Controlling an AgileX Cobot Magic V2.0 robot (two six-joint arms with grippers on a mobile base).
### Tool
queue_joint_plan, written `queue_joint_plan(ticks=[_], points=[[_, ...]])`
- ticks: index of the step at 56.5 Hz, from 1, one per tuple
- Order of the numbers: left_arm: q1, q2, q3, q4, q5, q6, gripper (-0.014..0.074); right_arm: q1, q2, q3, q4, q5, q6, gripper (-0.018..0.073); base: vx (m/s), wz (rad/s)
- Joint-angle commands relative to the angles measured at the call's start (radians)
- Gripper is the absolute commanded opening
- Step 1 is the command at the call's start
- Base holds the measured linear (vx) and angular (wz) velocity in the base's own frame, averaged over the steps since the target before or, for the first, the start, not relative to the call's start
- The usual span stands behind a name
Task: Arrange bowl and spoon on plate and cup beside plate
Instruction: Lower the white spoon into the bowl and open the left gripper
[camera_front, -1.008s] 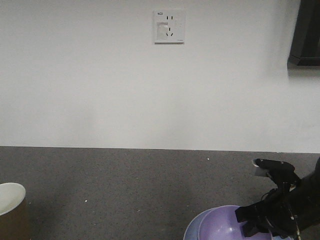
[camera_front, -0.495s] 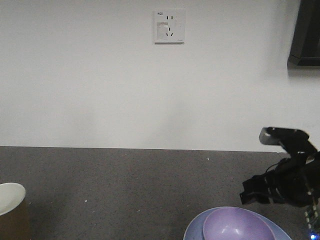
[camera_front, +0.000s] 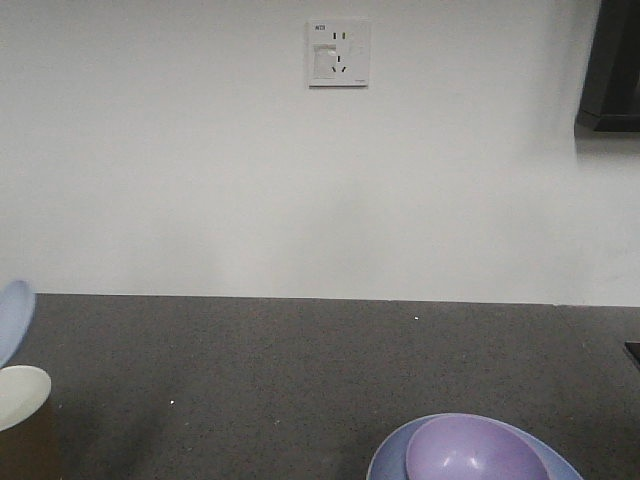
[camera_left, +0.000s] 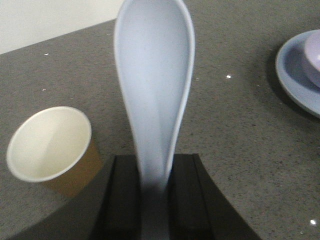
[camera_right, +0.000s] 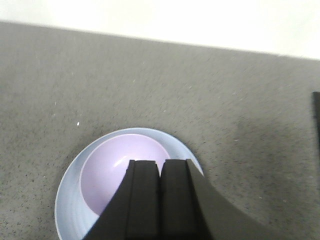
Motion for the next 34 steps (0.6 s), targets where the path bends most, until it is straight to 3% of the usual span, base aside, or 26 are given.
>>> queue_joint_plan(ticks=[1,10,16,34], points=[[-0.005,0.105,-0.096,-0.160,-0.055,0.116,0.0000,0.000,-0.100,0.035,-0.018,-0.084,0.025,-0.0014,0.00,0.00],[-0.005,0.303,-0.260,-0.370,0.037,0.260,0.0000,0.000,-0.226,0.113,-0.020,-0.065,0.036,-0.0011,0.00,0.00],[-0.019,0.440,-0.379,-0.460,0.102,0.283,0.0000,0.000,-0.260,0.151,-0.023,-0.042,0.036,-0.0011,0.00,0.00],[-0.265,0.707,-0.602,-0.452,0.109,0.249,0.0000,0.000,-0.264,0.165,-0.069,-0.008,0.055,-0.0010,0.00,0.00]])
